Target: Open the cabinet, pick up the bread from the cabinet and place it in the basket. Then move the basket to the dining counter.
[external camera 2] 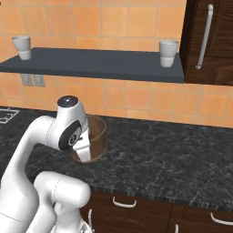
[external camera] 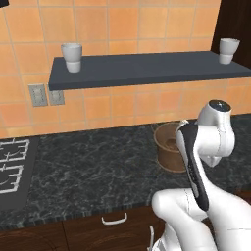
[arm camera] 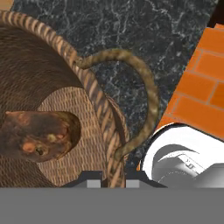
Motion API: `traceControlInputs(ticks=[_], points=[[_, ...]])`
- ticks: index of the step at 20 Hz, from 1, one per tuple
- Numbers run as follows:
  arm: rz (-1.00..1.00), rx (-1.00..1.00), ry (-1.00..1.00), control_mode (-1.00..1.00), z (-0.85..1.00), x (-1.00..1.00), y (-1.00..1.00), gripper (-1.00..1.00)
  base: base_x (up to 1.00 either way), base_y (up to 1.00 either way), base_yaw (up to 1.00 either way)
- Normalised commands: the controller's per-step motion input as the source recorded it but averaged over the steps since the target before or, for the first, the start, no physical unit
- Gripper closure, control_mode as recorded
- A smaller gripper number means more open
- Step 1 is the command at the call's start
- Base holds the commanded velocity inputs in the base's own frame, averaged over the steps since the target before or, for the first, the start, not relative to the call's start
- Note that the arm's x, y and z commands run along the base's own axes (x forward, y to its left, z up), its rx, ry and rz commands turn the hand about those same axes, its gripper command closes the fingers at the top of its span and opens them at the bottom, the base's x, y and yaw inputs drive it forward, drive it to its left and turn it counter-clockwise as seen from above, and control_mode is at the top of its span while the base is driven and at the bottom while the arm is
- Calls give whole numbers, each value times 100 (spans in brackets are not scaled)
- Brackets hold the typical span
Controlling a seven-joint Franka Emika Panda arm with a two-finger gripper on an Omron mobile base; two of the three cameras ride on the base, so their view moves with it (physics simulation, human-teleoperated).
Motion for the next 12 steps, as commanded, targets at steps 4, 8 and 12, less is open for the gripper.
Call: traceControlInputs(ticks=[4, 8, 12], points=[[-9, 1, -1, -100, 89, -78, -49, 100, 0, 0, 0], [0, 1, -7, -100, 93, -59, -14, 100, 0, 0, 0], [0, 3, -5, -100, 80, -46, -14, 100, 0, 0, 0]])
